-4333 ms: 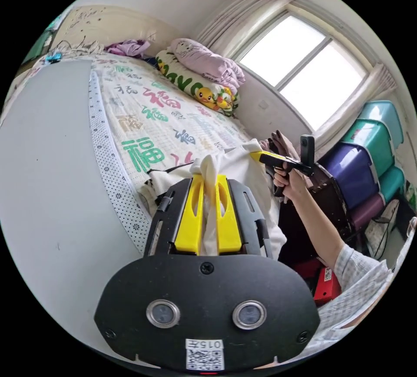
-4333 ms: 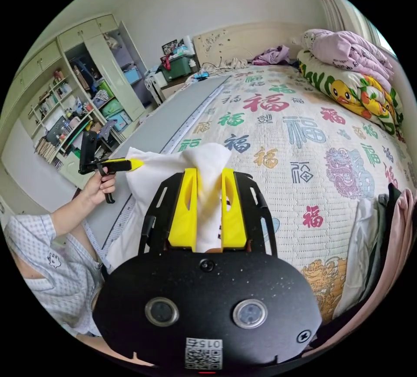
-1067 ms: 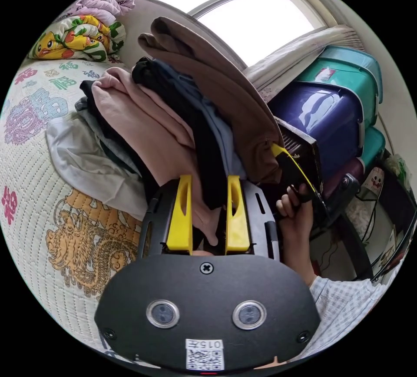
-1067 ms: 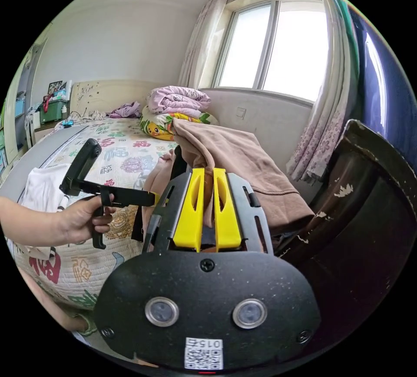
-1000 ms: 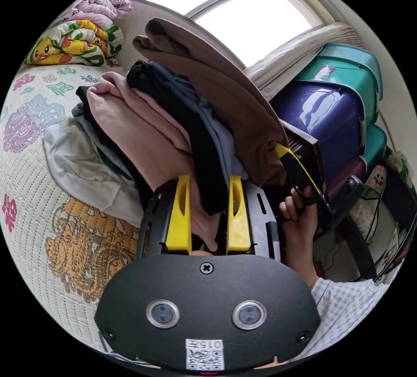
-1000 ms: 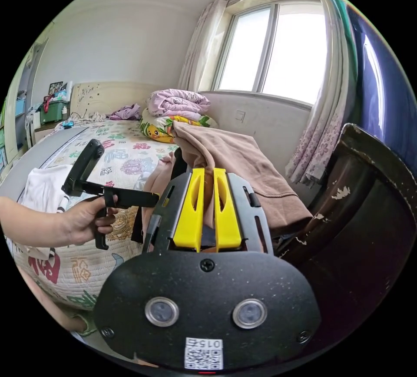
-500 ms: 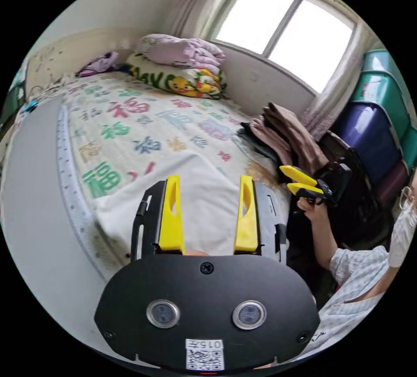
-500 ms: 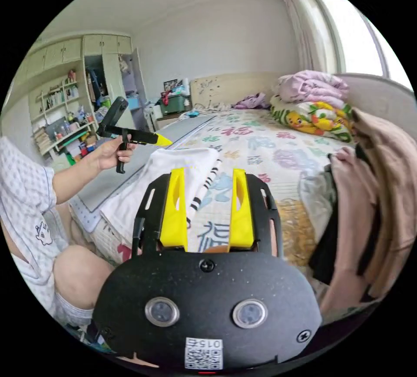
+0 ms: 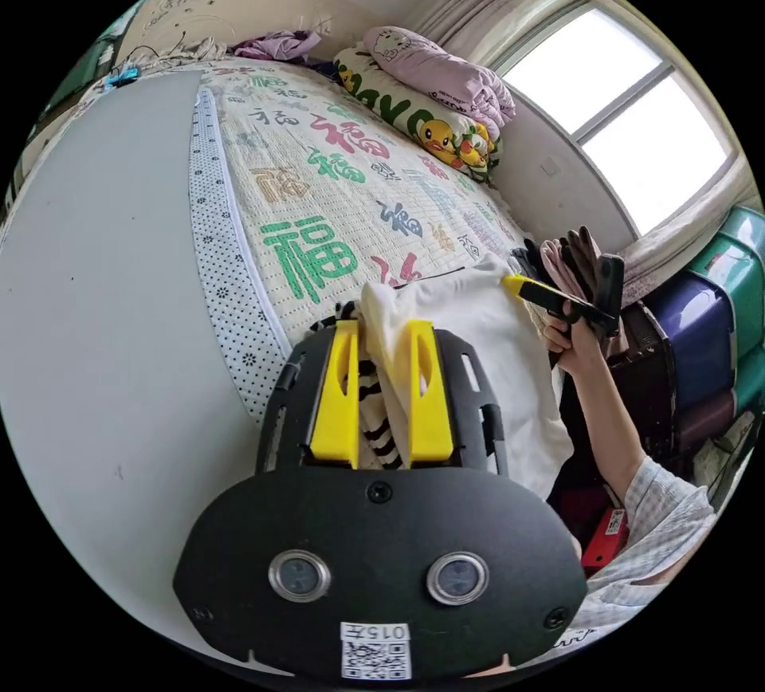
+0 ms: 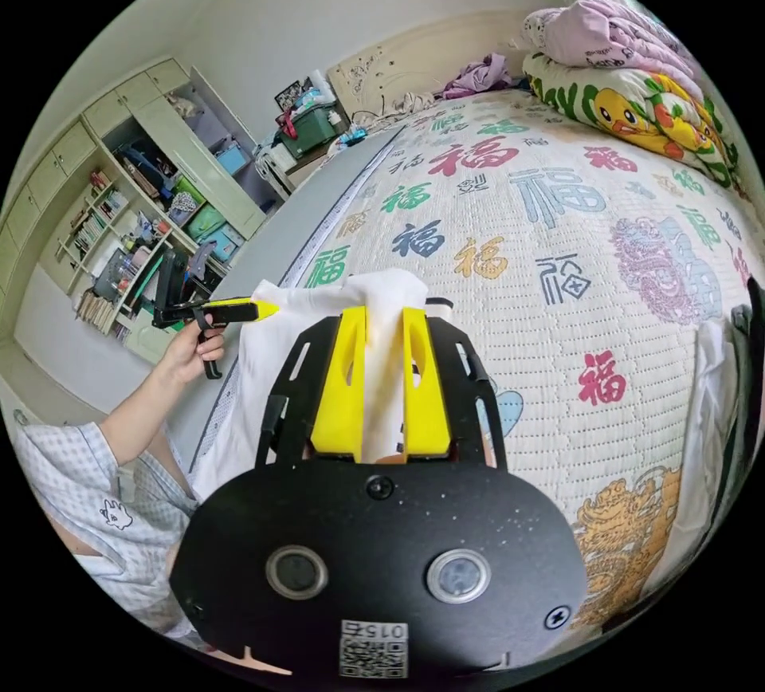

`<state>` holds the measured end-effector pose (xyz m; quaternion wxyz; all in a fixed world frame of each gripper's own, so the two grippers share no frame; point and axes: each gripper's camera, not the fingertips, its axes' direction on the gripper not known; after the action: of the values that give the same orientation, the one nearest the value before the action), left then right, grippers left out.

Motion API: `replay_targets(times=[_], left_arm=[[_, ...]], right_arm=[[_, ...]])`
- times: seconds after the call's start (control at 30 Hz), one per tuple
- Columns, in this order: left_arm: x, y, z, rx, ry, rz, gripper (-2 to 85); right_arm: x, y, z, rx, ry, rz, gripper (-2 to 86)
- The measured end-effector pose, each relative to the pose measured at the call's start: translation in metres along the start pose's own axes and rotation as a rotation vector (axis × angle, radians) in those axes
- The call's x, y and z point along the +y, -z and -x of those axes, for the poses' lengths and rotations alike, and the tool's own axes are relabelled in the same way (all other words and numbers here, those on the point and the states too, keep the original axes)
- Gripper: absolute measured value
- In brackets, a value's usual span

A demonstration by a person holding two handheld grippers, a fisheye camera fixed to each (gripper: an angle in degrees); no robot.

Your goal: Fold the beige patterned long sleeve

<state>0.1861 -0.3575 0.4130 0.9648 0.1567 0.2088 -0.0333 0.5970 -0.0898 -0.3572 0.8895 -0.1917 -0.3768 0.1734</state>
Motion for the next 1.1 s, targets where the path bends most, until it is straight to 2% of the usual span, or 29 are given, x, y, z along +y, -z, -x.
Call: replay_targets(times=[0.17,0.3,0.37,0.5,0.6,0.8,0.87,1.0,1.1], left_arm=[[0.036,0.068,-0.040,0.005,-0.136,-0.143,4.3],[0.069,0.118,-0.075,-0.022,-0.239,-0.247,3.2],[0.093,0.148,-0.096,-0.031,-0.307,-0.322,2.6],[0.110,0.170,-0.106,-0.023,-0.316,-0.348,1.8],[0.124,0.190,-0.110,0.036,-0.283,-0.389,1.2],[0.139,0.248,-0.172,0.175,-0.462,-0.486,0.7],[0.126,0.265,-0.199,0.296,-0.498,-0.492,0.5],[0.101,0.269,-0.235,0.415,-0.544,-0.495,0.4],[0.070,0.243,-0.249,0.471,-0.534,-0.459,0.4]], right_arm=[[0.044,0.073,0.055,-0.009,0.156,-0.188,3.0],[0.085,0.118,0.087,-0.014,0.226,-0.269,1.0],[0.107,0.134,0.093,-0.031,0.236,-0.322,0.6],[0.131,0.135,0.089,-0.080,0.207,-0.375,0.3],[0.151,0.140,0.093,-0.085,0.214,-0.435,0.2],[0.186,0.197,0.085,-0.026,0.231,-0.615,0.1],[0.188,0.220,0.082,0.017,0.231,-0.658,0.1],[0.180,0.269,0.070,0.128,0.259,-0.731,0.0],[0.151,0.280,0.033,0.207,0.239,-0.695,0.0]])
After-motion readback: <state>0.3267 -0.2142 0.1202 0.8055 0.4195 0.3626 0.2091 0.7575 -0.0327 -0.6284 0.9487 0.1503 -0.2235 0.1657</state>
